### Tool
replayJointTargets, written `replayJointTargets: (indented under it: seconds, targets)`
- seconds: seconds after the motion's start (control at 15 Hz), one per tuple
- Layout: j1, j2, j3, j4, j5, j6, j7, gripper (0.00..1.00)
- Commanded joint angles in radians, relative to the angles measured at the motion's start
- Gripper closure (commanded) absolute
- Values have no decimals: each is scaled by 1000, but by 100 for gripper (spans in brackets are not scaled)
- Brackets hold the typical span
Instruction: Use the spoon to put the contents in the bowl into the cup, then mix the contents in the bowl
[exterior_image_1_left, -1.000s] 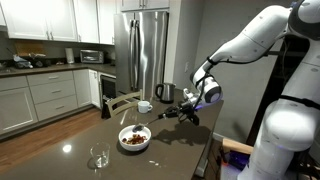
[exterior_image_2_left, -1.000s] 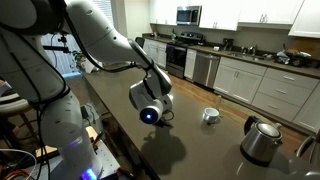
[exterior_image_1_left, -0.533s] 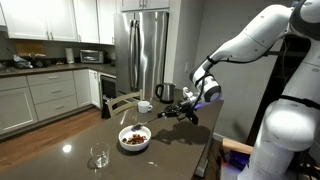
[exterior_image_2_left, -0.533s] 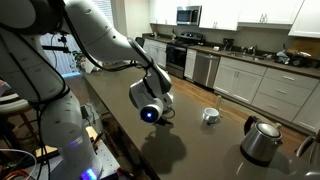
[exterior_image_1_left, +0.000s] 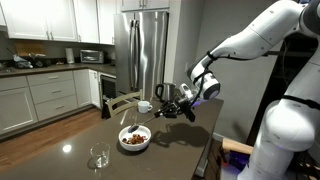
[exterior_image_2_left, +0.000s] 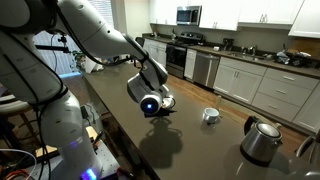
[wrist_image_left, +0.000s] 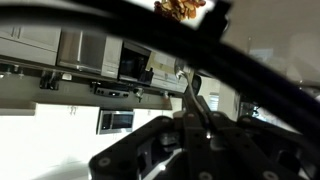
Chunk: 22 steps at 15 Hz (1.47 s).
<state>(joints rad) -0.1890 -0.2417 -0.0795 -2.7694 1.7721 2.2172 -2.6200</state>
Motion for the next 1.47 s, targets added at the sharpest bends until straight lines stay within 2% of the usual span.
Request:
replayJointTargets:
  seconds: [0.0, 0.2, 0.27, 0.4, 0.73, 0.93, 1.0, 1.07, 1.13, 1.4]
  targets:
    - [5, -147, 37, -37, -111, 112, 5, 97]
    - [7, -193, 67, -2, -199, 182, 12, 97]
    - [9, -266, 78, -47, -226, 204, 12, 97]
    - [14, -265, 93, -4, -267, 232, 14, 97]
    - [36, -341, 129, -5, -328, 304, 15, 97]
    - [57, -367, 156, -8, -356, 368, 15, 97]
    - [89, -368, 142, -9, -361, 399, 12, 97]
    - [102, -361, 135, -8, -339, 402, 12, 97]
    - [68, -349, 144, -2, -335, 358, 12, 95]
    - [90, -350, 140, -3, -335, 374, 13, 95]
